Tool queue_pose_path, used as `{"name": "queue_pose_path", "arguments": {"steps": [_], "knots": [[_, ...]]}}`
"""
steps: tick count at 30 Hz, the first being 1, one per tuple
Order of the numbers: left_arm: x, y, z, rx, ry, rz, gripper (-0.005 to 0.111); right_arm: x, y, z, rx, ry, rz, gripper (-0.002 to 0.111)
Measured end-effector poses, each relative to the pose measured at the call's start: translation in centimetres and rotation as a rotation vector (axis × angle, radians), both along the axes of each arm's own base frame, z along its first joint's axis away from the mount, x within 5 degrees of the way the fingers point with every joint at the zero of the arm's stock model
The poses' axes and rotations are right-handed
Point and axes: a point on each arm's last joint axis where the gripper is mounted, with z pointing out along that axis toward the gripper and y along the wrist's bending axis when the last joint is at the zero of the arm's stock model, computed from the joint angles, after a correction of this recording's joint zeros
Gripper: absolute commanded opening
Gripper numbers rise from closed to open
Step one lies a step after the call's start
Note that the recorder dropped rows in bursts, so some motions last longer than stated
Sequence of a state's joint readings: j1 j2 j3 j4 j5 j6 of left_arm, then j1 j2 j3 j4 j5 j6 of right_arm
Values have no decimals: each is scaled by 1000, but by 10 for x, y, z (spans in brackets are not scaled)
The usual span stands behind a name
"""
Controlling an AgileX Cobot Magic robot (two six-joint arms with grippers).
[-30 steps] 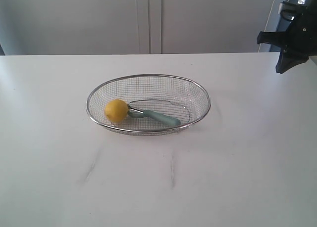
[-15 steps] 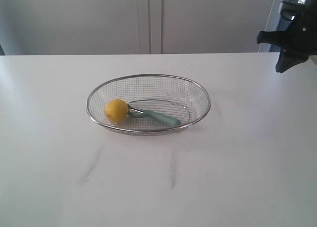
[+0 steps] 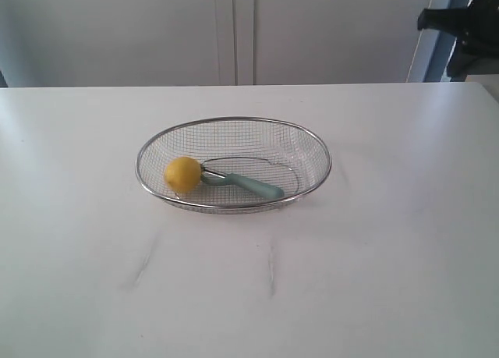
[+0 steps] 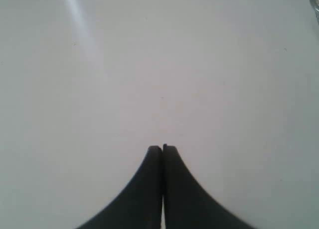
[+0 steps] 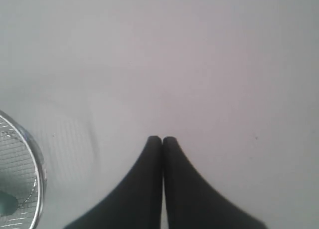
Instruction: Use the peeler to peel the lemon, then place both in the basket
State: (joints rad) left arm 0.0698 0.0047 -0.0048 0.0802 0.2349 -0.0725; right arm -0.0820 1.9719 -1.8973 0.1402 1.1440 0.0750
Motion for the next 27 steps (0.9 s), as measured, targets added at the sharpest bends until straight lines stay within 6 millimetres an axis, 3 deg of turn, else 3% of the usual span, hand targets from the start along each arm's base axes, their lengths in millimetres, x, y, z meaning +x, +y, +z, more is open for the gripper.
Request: {"name": "queue_pose_path", "arguments": {"steps": [5,8,14,17,19,27], "knots": [[0,0,0,0,0,0,0,-26,2,51,-10,-122,0,0],[0,0,0,0,0,0,0,-53,4,93,-19,-226,0,0],[0,0,0,0,0,0,0,-105,9,152,-32,-394,0,0],[0,0,0,0,0,0,0,-129,10,165,-36,-459,-6,0],[0,0,0,0,0,0,0,-155,12,164,-38,-488,-12,0],[0,0,0,0,0,0,0,-220,17,168,-41,-546,-14,0]]}}
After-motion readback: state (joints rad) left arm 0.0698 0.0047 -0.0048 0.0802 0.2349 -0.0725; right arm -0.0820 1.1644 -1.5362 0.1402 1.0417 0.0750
